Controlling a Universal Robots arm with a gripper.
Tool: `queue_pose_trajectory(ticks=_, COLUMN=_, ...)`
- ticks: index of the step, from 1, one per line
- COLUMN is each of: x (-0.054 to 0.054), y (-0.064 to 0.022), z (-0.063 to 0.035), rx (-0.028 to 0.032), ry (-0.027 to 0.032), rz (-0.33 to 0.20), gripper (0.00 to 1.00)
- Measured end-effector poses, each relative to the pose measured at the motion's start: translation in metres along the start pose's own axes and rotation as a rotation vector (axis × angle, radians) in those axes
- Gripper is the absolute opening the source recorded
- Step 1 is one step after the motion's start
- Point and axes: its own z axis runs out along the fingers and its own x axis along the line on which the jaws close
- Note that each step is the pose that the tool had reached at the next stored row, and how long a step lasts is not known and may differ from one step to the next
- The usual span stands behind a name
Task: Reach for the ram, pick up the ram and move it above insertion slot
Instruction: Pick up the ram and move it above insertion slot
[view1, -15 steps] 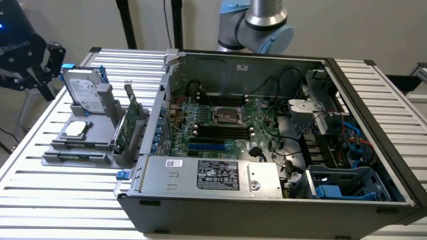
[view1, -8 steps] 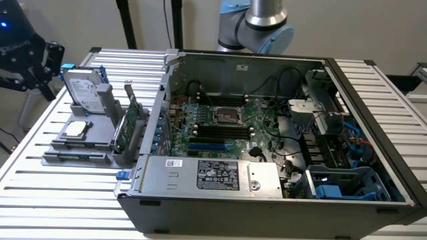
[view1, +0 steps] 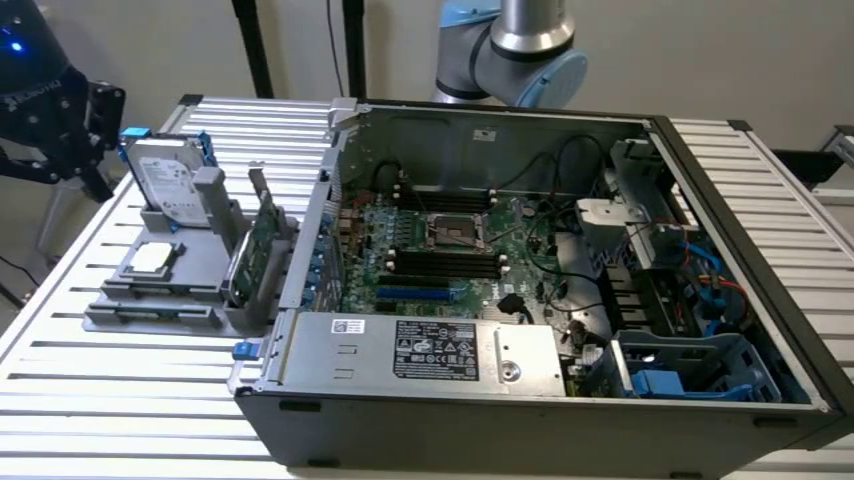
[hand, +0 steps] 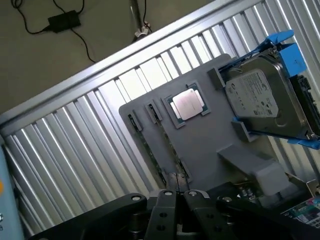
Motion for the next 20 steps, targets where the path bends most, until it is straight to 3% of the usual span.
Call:
queue_pose_trajectory(ticks=8, x=0.0000, y=0.0000, z=0.0004, rx=0.0021, ry=-0.0025, rz=-0.146, gripper=0.11)
queue_pose_trajectory(ticks=20, x=0.0000, y=0.0000, z=0.0014, rx=-0.0008, ry=-0.0038, rz=-0.364, gripper=0.11)
